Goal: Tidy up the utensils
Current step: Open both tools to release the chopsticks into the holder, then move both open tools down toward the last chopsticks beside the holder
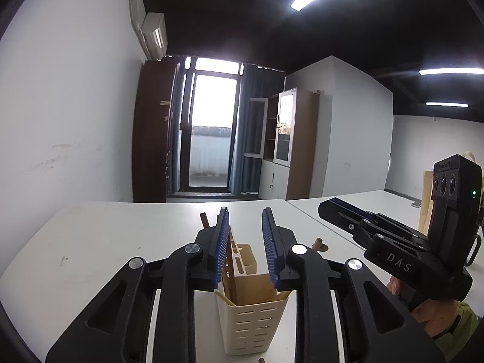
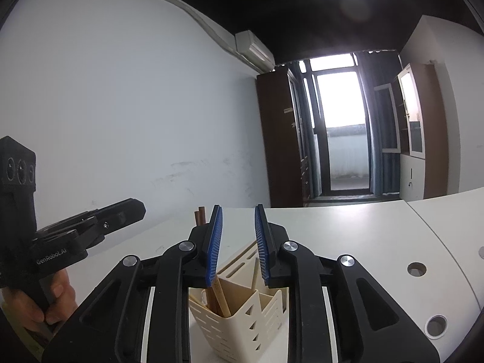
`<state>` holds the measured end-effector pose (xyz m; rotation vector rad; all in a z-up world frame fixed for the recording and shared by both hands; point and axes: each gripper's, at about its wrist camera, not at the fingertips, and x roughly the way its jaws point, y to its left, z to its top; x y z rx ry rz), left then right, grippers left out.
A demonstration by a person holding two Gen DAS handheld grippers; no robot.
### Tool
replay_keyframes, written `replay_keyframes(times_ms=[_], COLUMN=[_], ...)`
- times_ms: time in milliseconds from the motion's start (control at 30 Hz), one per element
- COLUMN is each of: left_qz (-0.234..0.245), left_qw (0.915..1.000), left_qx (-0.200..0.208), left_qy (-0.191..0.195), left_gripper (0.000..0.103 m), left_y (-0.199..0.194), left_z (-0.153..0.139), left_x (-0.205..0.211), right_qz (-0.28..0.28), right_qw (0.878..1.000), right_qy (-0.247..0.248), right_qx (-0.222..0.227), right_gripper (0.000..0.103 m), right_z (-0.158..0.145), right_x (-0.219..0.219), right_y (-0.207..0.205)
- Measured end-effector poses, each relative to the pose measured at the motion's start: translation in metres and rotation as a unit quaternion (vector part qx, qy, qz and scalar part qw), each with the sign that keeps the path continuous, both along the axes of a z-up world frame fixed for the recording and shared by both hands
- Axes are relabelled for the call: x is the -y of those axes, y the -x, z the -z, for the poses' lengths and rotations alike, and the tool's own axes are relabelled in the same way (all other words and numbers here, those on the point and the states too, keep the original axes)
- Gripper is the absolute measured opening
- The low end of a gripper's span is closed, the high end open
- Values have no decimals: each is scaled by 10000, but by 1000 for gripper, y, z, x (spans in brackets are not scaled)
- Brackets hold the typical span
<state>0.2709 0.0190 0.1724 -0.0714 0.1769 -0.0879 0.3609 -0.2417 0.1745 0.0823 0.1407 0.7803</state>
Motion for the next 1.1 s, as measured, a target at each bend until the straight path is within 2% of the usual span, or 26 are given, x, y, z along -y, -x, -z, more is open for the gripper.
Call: replay_keyframes(times_ms=[167, 233, 533, 633, 1000, 1100], left_qz=[-8, -12, -74, -130, -235, -209], left_qw=[10000, 10000, 9999, 9996, 9973, 9966], left_qx=[-46, -91, -142, -246, -678, -781], left_qy=[6, 16, -36, -48, -137, -170], left_gripper=[28, 35, 43, 46, 53, 56], left_y=[9, 12, 29, 32, 49, 52], left_z=[-1, -2, -3, 0, 20, 29], left_x=[0, -1, -4, -6, -5, -2], right_qz=[47, 52, 103, 150, 232, 178], right_qw=[9999, 9998, 9992, 9987, 9944, 9939], right_qy=[100, 151, 361, 445, 770, 805], right_qx=[-72, -114, -164, -211, -692, -730], right_gripper=[28, 28, 37, 41, 42, 48], right_z=[1, 2, 6, 7, 34, 40], right_x=[2, 3, 4, 4, 8, 8], right_y=[9, 13, 30, 32, 44, 49])
